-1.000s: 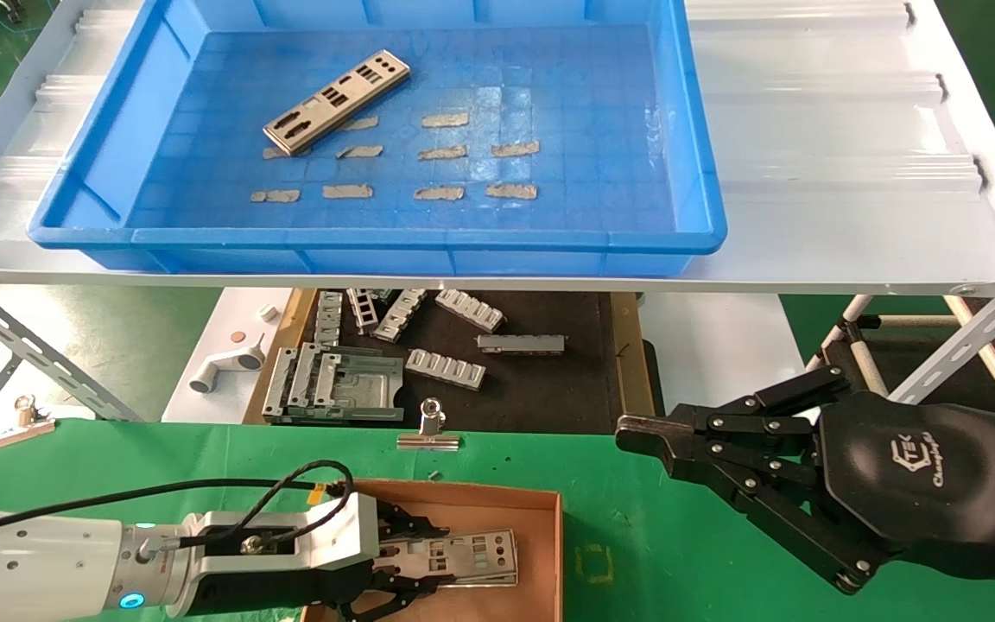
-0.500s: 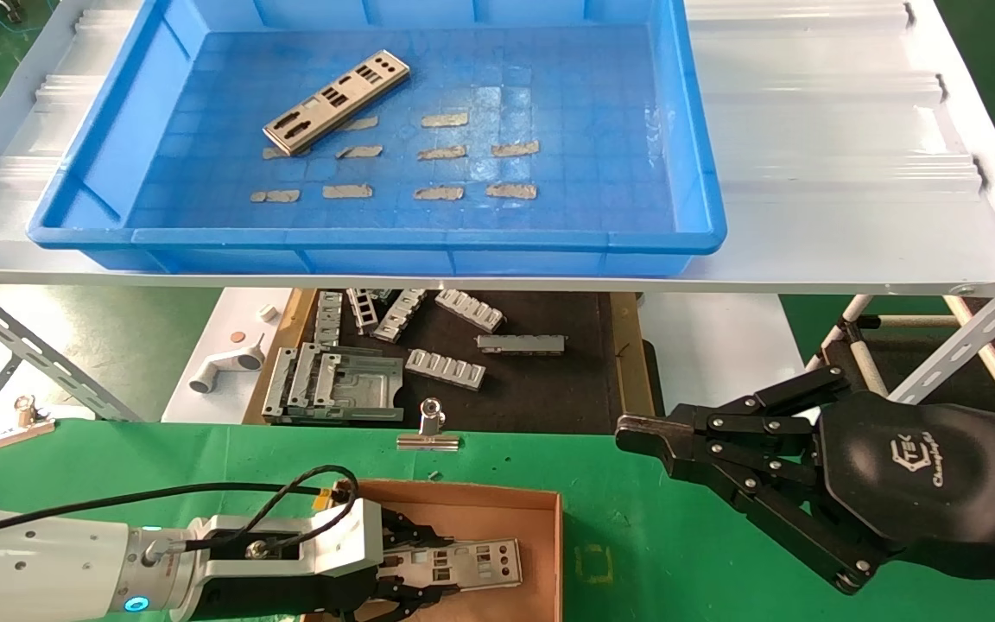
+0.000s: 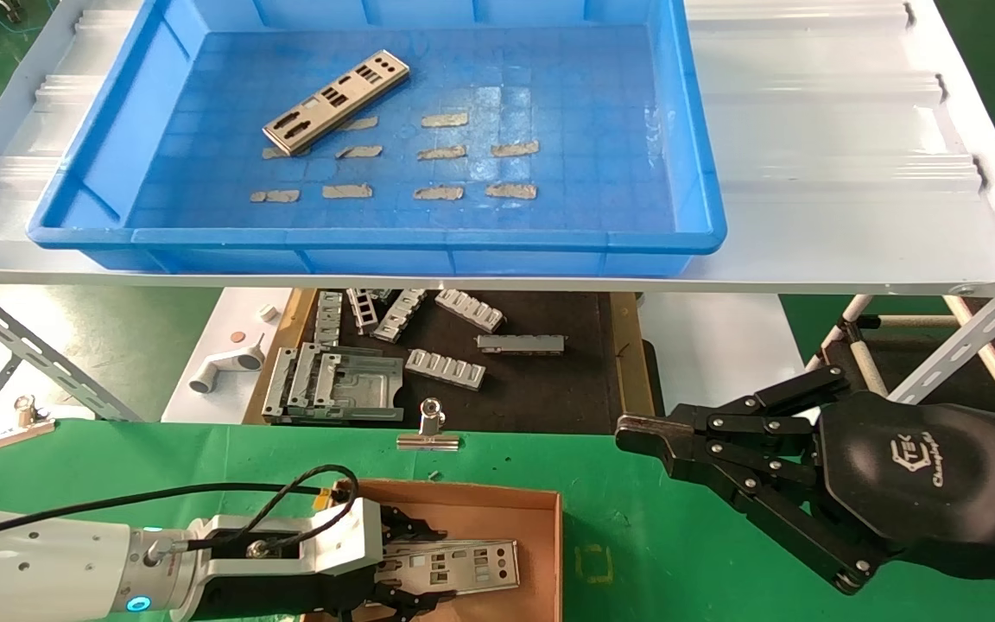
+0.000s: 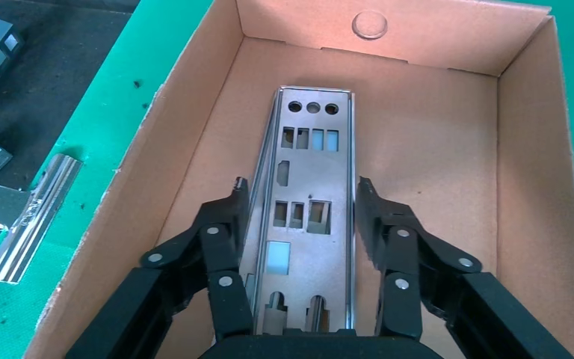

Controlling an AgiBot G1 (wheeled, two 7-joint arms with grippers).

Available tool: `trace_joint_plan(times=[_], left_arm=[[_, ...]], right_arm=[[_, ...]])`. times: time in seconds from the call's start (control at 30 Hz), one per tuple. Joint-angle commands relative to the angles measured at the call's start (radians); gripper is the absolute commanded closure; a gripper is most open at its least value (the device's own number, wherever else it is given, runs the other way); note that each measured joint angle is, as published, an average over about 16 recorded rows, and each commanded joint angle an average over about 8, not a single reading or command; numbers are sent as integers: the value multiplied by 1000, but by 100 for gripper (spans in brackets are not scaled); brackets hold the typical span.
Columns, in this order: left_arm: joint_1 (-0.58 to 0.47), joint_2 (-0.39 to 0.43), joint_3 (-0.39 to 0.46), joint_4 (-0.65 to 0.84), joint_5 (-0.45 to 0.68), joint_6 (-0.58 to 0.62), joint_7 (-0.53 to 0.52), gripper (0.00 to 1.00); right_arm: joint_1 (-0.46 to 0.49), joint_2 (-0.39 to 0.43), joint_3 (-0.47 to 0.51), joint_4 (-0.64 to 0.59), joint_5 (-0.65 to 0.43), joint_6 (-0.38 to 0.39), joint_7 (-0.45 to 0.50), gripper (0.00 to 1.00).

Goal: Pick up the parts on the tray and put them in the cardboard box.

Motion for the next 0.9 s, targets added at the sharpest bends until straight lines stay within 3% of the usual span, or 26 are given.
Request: trace_joint_plan(times=[0.03,0.23,0.27,0.5,0.53,0.9], left_arm=[[0,-1,-1,0,0,-2,2,0],[-3,-11,-11,-14,-18,6,1,0],[-4,-15,-15,-18,-26,11,-1,0],[-6,-81,-51,-67,-115,76,-38,0],[-5,-88,-56,-72,-126,83,-44,0],[7,-110,-141,-100,-184,145,-87,0]], right_arm=[[0,0,0,0,0,0,0,100],[0,0,0,0,0,0,0,100],[0,0,0,0,0,0,0,94],[0,0,0,0,0,0,0,7],[0,0,0,0,0,0,0,0],[0,0,0,0,0,0,0,0]])
